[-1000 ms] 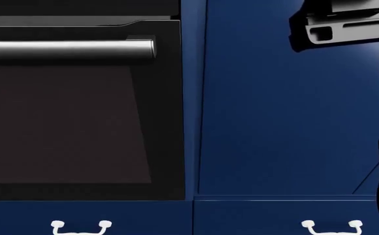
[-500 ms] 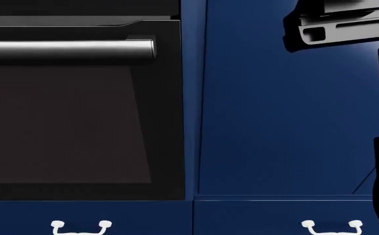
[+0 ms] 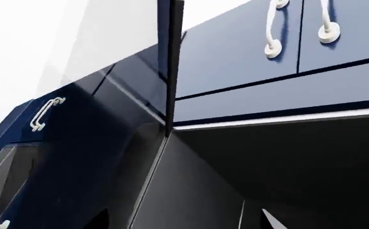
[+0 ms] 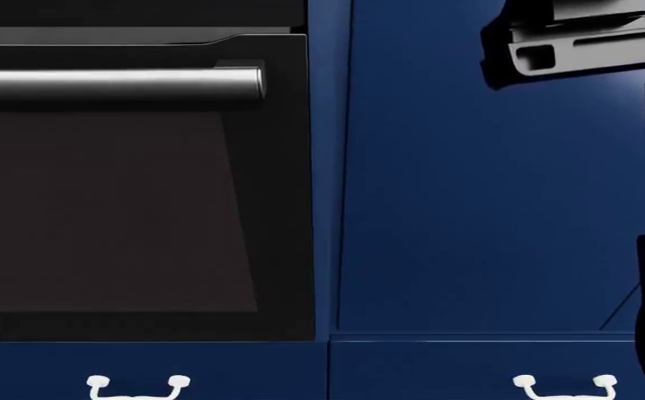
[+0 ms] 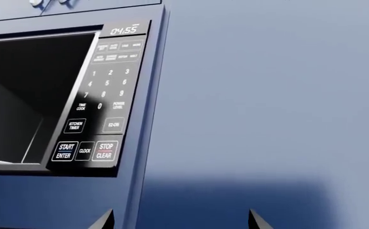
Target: Open the microwave door
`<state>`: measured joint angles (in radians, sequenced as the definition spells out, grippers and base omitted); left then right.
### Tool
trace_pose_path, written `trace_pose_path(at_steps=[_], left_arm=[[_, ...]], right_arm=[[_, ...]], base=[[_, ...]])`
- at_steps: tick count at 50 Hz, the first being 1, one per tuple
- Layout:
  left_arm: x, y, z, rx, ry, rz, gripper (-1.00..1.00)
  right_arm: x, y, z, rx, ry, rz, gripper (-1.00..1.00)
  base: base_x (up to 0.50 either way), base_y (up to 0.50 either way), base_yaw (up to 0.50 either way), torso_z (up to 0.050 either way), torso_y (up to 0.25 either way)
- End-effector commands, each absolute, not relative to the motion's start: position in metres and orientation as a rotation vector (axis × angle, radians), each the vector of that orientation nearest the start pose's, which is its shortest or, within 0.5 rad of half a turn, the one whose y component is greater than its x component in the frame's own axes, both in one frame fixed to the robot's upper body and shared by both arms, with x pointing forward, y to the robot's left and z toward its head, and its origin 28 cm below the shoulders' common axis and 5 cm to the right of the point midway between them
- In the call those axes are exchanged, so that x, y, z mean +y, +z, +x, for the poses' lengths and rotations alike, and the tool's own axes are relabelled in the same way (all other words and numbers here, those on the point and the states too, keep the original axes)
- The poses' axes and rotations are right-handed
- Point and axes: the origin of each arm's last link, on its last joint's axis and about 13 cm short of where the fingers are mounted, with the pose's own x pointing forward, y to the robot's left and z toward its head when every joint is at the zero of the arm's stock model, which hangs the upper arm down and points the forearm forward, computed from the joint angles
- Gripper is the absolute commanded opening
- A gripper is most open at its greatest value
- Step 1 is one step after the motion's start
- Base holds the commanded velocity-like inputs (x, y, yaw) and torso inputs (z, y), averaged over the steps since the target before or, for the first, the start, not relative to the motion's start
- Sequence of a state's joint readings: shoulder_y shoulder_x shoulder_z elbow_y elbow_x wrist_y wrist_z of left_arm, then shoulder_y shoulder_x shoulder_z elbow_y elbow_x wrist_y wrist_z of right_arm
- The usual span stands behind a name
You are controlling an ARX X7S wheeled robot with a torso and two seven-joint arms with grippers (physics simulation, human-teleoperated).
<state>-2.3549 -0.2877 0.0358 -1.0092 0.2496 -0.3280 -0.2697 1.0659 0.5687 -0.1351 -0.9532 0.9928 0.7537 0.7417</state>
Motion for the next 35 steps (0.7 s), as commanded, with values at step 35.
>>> trace_pose_path(at_steps=[35], left_arm=[[0.461,0.569,0.177,-0.793,1.271,0.16,1.0]], right_arm=[[-0.093,0.34,0.179,-0.926,0.181,-0.003,1.0]], base=[[0.0,0.0,0.0,0.0,0.0]])
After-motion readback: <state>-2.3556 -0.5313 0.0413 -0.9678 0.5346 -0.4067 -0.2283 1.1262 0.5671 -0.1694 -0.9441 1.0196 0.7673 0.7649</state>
